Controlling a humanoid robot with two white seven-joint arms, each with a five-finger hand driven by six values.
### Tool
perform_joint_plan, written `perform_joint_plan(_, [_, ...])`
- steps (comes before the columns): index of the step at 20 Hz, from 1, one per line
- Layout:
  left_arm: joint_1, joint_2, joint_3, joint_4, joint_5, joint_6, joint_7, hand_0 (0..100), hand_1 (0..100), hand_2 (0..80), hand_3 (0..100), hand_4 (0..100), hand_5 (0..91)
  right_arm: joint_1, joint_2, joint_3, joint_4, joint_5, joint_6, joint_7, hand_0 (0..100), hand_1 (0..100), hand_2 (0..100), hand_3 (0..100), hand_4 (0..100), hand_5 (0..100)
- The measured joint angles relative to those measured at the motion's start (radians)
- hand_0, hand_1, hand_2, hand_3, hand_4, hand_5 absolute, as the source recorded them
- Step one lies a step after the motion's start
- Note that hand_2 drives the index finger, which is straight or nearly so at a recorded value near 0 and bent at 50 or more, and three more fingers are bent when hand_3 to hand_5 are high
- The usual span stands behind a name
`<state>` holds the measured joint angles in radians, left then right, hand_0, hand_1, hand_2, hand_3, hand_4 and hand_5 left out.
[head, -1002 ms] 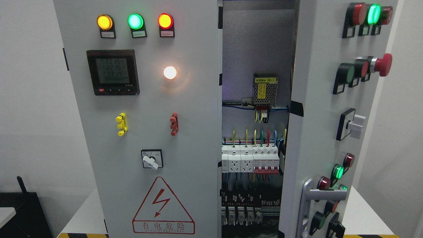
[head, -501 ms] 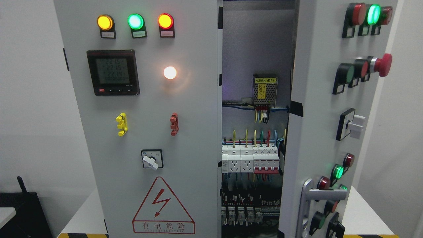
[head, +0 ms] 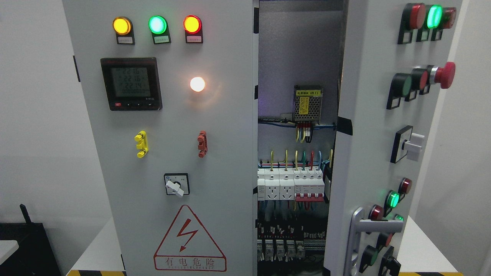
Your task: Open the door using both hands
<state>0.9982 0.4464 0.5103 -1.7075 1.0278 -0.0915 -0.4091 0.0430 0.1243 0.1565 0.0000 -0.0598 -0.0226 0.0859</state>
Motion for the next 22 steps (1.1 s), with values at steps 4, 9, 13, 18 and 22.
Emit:
perform_joint_plan(4, [0.009, 0.151, 0.122, -0.048, 0.179, -0.003, -0.160, 0, 0, 0.0, 0, 0, 0.0, 0.000, 0.000, 0.000, 0.000, 0.000, 0.000, 0.001, 38, 0, 0, 0, 0, 0])
perform_joint_plan(9, [-0.023, 0.340, 0.225, -0.056, 0.335, 0.003, -0.322, 0, 0, 0.0, 0, 0, 0.0, 0.000, 0.000, 0.000, 0.000, 0.000, 0.000, -0.004, 38, 0, 0, 0, 0, 0])
perform_joint_plan(13, [-0.044, 0.479, 0.271, -0.046, 0.396, 0.004, -0.421, 0, 0, 0.0, 0, 0, 0.0, 0.000, 0.000, 0.000, 0.000, 0.000, 0.000, -0.004, 38, 0, 0, 0, 0, 0])
perform_joint_plan(18, [-0.064, 0.612, 0.288, -0.038, 0.429, 0.004, -0.520, 0, 0, 0.0, 0, 0, 0.0, 0.000, 0.000, 0.000, 0.000, 0.000, 0.000, -0.004, 38, 0, 0, 0, 0, 0])
perform_joint_plan(22, [-0.073, 0.697, 0.288, -0.035, 0.441, 0.008, -0.546, 0, 0, 0.0, 0, 0, 0.0, 0.000, 0.000, 0.000, 0.000, 0.000, 0.000, -0.004, 38, 0, 0, 0, 0, 0])
